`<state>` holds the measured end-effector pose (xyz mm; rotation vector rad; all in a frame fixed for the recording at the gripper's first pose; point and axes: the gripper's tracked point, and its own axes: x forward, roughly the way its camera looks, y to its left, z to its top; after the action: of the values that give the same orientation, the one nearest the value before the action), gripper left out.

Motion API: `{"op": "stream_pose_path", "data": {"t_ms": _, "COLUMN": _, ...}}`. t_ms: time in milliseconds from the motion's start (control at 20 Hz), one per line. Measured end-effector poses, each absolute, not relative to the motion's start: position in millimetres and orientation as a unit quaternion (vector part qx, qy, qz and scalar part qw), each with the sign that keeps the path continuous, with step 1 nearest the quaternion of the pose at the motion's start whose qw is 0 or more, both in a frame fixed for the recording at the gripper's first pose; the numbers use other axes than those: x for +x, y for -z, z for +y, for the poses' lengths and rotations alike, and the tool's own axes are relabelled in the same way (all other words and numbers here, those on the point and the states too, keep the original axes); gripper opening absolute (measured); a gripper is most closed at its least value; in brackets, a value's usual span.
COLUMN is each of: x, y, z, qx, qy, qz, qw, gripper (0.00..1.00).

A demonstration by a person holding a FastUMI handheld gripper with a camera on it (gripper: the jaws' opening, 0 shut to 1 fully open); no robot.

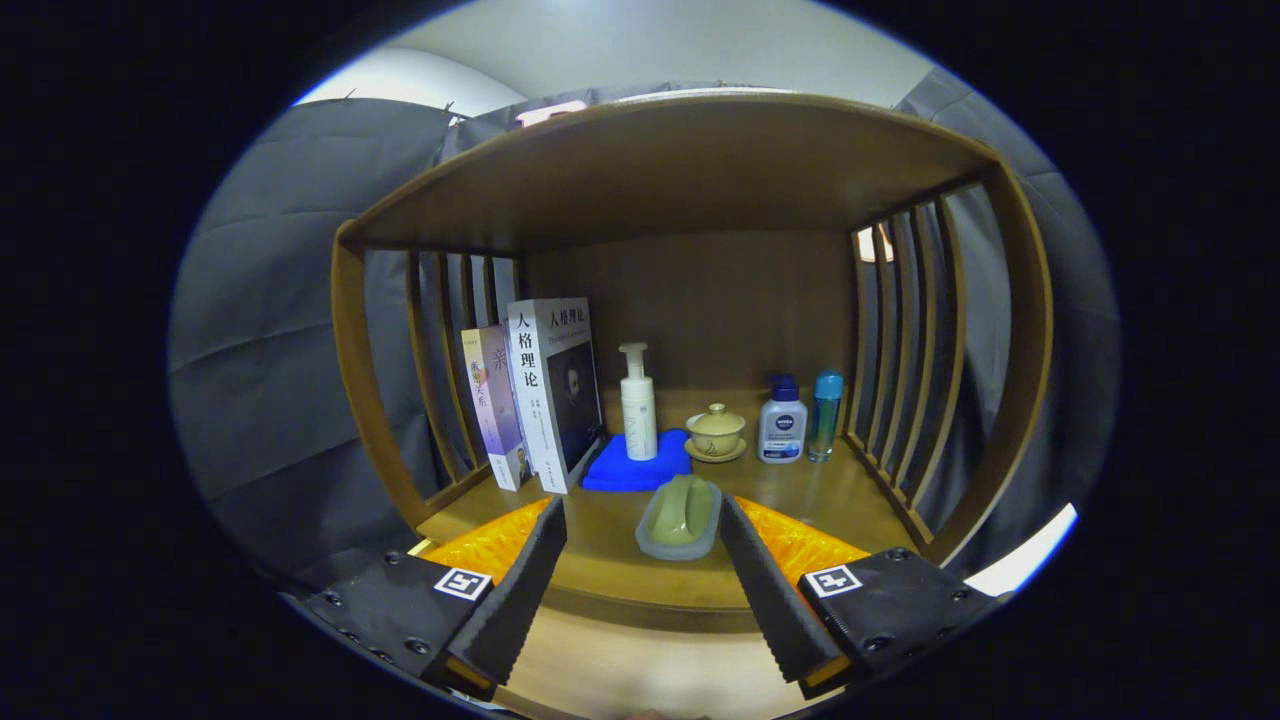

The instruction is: Pull open the drawer, take out the items inside it, and place them on the countertop above the cabinet.

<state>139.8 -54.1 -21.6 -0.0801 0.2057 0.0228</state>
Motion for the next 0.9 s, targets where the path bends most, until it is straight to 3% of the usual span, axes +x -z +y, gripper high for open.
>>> {"op": "stream_pose_path", "data": {"t_ms": 650, "x": 46.2, "y": 44.9, "z": -51.2, "qx": -0.056, "qy": 0.029, "qz": 0.034, "qw": 0.997, "gripper": 0.98}}
{"op": "stream_pose_path", "data": {"t_ms": 900, "x": 11.9, "y": 82.3, "z": -41.1, "qx": -0.075, "qy": 0.035, "qz": 0.049, "qw": 0.995, "gripper": 0.98}}
